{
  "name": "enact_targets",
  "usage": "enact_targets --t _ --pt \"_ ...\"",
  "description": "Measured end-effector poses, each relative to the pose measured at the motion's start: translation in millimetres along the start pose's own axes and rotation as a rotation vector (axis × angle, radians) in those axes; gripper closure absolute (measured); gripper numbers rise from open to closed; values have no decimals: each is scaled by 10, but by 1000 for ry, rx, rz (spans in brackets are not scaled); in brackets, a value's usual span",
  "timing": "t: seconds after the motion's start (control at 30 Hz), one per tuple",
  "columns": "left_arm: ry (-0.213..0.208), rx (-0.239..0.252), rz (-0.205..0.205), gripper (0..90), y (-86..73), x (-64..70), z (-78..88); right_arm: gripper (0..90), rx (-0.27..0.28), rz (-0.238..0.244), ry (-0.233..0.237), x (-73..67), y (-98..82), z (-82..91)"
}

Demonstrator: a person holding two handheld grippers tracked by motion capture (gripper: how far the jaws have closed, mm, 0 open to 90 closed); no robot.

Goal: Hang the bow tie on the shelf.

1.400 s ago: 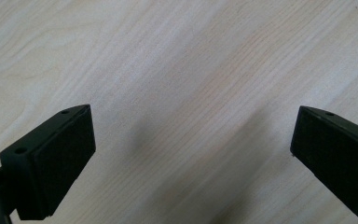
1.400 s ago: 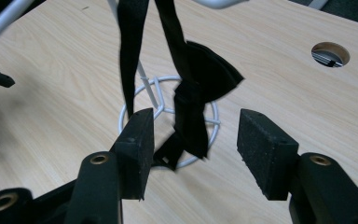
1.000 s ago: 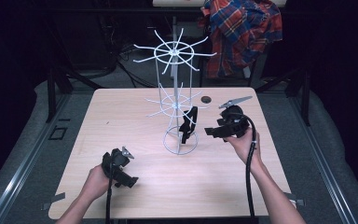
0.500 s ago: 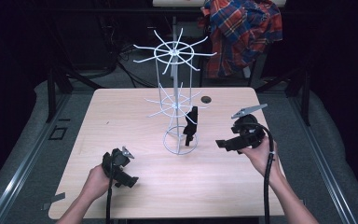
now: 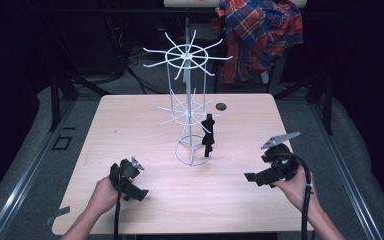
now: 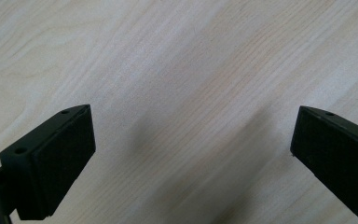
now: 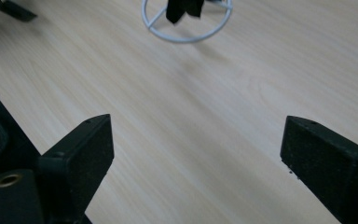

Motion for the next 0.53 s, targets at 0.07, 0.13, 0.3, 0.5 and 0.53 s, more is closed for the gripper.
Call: enact_targets --t 0.07,0.13,0.3,0.5,0.53 --pt "1 1 1 0 -1 -3 1 70 -23 -1 -6 2 -114 -29" --pt "-4 -2 6 0 -5 -3 -2 68 -34 -1 -2 11 -211 -56" --pt "-4 -3 7 0 0 -7 -11 36 -47 -30 5 28 -462 -152" --pt "-2 9 24 0 -7 -44 11 0 -85 -16 44 25 -600 -275" --pt "4 10 27 0 -14 -60 15 0 -91 -9 44 29 -604 -281"
Point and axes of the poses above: each handheld gripper's, and its own axes: z roughly backward along the jaws, y roughly out of its top, x roughly to its right, the point moved 7 cm from there along -z, roughly forward along the jaws, and after that the axes turned 10 degrees about -z, right-handed, at the moved point
